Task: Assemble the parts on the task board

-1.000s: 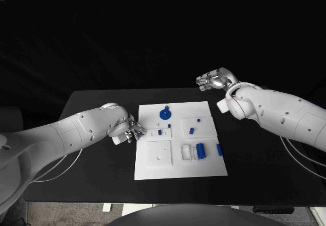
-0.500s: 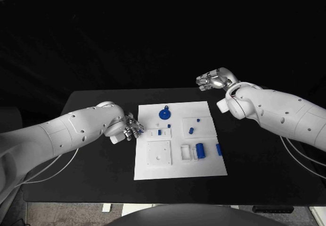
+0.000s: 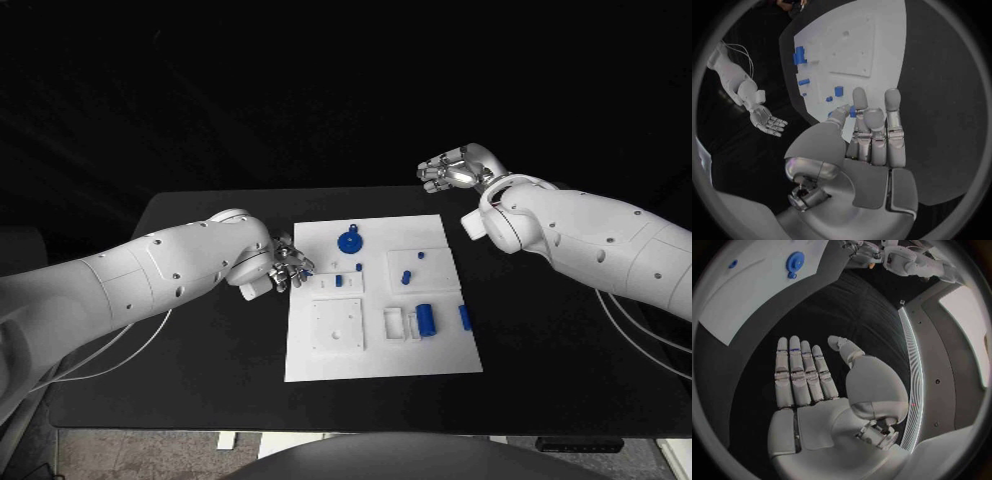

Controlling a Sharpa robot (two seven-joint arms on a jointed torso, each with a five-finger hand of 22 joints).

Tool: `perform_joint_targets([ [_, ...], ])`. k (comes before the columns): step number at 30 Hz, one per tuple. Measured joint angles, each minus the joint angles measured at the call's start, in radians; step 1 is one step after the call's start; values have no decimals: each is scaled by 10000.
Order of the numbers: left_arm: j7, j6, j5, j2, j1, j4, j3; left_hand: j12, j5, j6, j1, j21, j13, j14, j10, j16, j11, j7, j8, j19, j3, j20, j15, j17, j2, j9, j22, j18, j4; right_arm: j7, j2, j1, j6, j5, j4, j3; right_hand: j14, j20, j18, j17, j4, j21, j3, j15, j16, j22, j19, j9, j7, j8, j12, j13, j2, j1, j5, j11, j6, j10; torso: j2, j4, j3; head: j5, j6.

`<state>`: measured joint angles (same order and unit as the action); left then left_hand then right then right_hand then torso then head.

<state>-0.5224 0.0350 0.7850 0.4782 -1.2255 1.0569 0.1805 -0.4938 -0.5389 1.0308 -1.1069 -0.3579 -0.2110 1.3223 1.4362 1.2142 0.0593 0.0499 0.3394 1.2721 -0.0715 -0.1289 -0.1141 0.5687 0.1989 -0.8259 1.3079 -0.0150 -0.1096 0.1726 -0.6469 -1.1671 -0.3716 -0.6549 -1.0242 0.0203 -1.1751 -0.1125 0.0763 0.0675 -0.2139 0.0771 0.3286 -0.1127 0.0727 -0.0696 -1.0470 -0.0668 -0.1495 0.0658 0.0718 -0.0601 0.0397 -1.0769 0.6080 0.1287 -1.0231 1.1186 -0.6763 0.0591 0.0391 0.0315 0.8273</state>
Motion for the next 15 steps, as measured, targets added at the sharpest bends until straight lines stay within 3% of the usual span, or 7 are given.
perform_joint_targets([
  [6,8,47,146,-307,-6,-193,-2,0,-300,83,2,-154,-18,36,101,44,11,-10,-33,0,41,0,-33,116,-2,-203,-1,0,-42,0,21,0,2,1,3,0,0,0,0,1,1,0,2,0,0,0,0,0,0,0,0,0,0,0,0,0,0,0,-1,-7,5,-8,12],
  [10,9,119,231,-515,-7,-351,-1,-38,-310,90,95,-308,-111,51,114,60,-2,-17,24,-21,69,-21,-20,174,1,-539,-1,-1,-69,-1,33,1,3,1,3,0,-1,0,-1,1,-28,0,31,1,0,0,0,0,0,0,0,0,0,0,53,0,0,0,-11,-13,5,-9,10],
  [15,11,197,356,-693,-6,-448,9,-165,-794,21,378,-429,-177,88,114,138,-1,-96,218,-56,52,-55,-57,252,21,-1034,-2,-1,-86,-2,37,1,4,2,0,0,-2,0,-1,1,-28,0,31,2,0,0,0,0,0,0,0,0,0,0,52,0,0,0,-23,-20,1,16,13],
])
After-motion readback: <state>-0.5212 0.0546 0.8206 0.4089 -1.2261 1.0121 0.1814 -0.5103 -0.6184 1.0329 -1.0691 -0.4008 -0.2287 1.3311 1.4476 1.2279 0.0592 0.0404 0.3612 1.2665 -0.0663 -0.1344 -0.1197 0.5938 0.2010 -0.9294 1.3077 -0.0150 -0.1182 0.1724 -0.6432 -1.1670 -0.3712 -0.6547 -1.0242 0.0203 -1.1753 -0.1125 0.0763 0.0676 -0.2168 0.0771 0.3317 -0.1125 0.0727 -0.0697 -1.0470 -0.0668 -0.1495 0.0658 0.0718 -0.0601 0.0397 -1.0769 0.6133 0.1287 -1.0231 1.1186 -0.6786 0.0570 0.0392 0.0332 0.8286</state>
